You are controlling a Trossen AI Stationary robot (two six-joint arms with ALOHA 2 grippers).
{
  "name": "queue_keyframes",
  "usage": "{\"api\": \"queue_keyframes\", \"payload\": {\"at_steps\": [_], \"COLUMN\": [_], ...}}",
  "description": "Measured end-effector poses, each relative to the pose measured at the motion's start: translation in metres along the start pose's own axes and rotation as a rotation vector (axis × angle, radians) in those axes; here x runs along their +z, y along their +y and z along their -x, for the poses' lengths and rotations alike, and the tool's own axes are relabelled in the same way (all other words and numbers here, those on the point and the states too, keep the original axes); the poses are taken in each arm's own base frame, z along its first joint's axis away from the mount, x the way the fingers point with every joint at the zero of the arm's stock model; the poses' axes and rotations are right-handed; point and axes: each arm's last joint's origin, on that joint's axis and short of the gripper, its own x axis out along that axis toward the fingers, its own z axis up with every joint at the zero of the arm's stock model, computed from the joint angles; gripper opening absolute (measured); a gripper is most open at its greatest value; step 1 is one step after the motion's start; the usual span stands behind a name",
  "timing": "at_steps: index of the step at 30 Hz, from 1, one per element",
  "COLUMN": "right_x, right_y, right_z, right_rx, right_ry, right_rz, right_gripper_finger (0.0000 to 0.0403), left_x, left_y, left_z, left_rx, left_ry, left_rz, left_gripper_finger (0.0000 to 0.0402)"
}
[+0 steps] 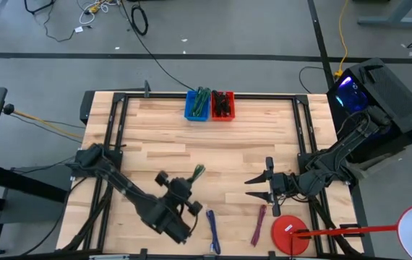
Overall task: Pick & Place USB Port
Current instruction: Put the green charger cable into the blue bin
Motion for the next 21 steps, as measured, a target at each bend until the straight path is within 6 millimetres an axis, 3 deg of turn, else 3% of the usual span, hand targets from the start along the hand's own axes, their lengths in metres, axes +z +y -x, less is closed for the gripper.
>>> {"api": "queue_keyframes", "payload": {"at_steps": [5,12,21], "right_x": [0.000,0.001,0.002], "right_y": [0.000,0.001,0.001], "right_z": [0.000,0.000,0.000], "right_rx": [0.000,0.019,0.016], "right_ry": [-0.001,-0.010,-0.014], "right_rz": [-0.002,-0.018,0.071], "right_gripper_finger": [0.0150,0.0150,0.0150], "left_x": [0.035,0.089,0.156], "left_y": [0.019,0.054,0.100], "left_z": [-0.016,-0.064,-0.116], "left_rx": [0.065,0.161,0.100], "left_ry": [-0.043,0.052,0.098], "left_rz": [-0.059,-0.114,-0.159], "left_gripper_finger": [0.0014,0.0014,0.0014]}}
